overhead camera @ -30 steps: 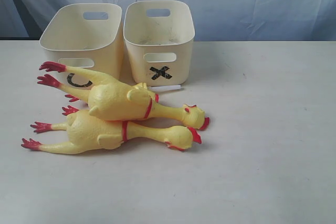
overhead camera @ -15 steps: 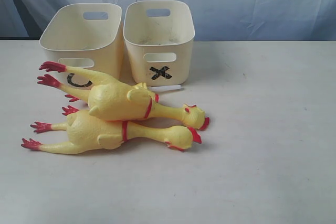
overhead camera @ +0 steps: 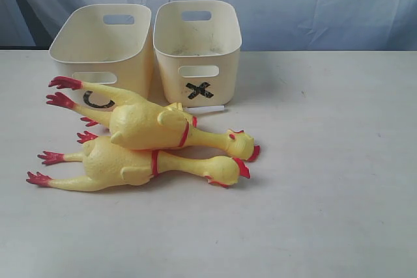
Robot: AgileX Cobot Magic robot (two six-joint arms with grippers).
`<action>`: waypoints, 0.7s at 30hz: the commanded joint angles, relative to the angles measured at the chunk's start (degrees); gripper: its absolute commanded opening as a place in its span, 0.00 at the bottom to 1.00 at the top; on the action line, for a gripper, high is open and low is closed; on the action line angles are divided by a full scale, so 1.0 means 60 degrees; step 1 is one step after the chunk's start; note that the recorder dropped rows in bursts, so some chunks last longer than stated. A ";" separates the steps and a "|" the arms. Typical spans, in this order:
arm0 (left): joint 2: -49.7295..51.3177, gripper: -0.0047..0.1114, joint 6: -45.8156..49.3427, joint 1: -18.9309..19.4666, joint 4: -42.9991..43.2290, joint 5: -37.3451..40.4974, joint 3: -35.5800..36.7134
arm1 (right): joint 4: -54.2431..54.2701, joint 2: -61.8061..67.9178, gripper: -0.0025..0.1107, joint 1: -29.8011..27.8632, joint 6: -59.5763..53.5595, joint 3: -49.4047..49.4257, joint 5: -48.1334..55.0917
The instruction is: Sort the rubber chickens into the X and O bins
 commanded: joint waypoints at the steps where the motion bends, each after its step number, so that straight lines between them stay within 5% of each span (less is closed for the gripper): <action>1: -0.0050 0.04 -0.0010 -0.0058 0.0008 -0.0038 0.0046 | -0.0016 0.0365 0.02 0.0017 -0.1394 -0.0638 0.0995; 21: -0.0050 0.04 -0.0010 -0.0058 0.0301 -0.0247 0.0046 | -0.0041 0.0402 0.02 0.0017 -0.2122 -0.0662 0.0991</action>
